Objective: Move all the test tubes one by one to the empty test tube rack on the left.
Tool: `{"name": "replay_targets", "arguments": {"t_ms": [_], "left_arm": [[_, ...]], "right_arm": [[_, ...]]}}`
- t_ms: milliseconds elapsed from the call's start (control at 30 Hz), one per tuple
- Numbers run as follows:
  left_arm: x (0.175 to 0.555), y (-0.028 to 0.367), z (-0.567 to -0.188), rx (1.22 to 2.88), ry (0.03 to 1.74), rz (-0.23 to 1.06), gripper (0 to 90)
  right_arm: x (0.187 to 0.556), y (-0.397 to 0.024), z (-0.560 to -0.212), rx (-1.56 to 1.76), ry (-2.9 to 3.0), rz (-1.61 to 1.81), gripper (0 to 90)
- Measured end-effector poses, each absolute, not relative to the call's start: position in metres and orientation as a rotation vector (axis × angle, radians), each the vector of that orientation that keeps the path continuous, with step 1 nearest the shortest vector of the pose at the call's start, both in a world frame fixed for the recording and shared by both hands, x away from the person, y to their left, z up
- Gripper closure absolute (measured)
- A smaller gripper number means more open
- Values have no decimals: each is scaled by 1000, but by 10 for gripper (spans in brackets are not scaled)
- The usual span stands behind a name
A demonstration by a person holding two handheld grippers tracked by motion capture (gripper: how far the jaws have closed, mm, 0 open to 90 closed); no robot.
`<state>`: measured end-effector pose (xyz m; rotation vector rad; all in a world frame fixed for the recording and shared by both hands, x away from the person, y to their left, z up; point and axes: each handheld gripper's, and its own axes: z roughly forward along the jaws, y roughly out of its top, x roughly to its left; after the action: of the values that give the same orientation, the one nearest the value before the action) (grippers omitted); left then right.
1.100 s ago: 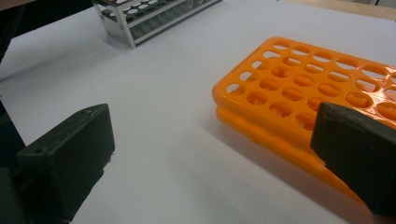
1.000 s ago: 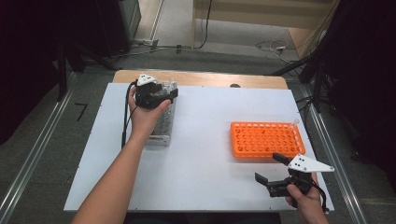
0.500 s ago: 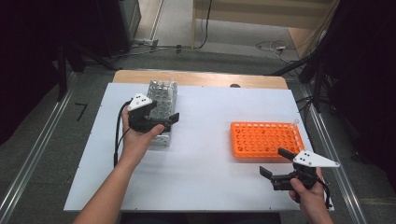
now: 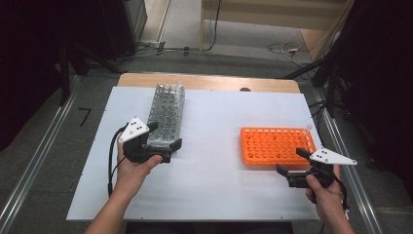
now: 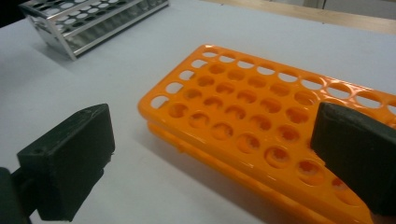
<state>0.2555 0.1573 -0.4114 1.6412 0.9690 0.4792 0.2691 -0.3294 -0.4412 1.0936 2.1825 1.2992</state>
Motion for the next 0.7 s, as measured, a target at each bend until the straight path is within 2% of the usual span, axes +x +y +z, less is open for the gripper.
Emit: {"name": "replay_targets", "arguments": {"t_ms": [333,700], "left_arm": [[221,168,-424,1635,973,464,0],[208,180,-439,1628,1022,454,0]], "right_arm": [[291,-345,-445,1166,2151,1255,0],[315,-356,-448,1241,2102,1206,0]]}}
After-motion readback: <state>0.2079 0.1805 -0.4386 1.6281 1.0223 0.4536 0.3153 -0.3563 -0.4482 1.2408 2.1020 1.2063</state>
